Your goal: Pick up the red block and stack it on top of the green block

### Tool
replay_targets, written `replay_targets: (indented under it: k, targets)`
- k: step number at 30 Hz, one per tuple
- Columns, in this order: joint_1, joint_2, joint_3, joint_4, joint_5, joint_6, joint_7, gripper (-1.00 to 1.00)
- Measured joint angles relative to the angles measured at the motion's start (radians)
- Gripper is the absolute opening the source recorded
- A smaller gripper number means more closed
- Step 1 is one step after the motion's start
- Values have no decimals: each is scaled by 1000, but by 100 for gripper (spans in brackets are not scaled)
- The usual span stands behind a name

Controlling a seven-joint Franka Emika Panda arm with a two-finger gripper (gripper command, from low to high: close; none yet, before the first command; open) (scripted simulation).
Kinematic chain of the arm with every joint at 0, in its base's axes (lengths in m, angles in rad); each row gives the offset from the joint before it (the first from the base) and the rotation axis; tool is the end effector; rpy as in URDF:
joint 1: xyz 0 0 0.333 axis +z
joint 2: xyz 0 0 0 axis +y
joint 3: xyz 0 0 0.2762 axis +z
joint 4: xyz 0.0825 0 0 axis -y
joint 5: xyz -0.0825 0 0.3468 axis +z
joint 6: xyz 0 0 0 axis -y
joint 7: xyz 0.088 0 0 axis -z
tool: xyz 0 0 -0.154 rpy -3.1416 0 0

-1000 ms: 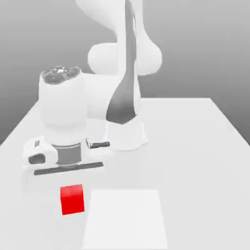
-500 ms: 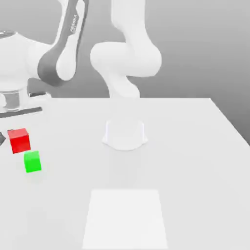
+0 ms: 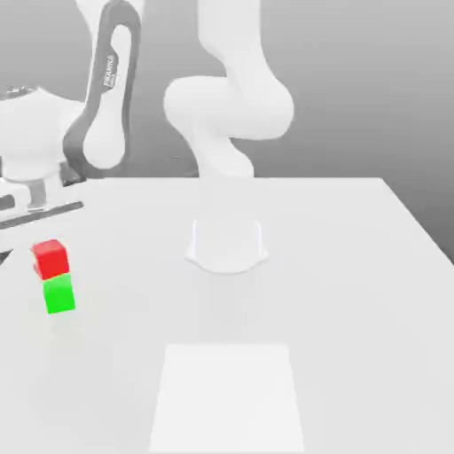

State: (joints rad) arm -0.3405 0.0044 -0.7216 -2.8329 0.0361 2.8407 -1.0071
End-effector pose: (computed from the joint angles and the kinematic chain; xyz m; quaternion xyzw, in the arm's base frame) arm 0.1712 -0.3110 0.1494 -0.9990 0.0447 -0.0045 0.0001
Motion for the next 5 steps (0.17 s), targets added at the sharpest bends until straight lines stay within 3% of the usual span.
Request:
replay_targets:
  k: [4, 5]
  targets:
    - [-33, 87, 79, 7, 200, 52, -143, -100]
    - [-43, 98, 94, 8, 225, 59, -162, 100]
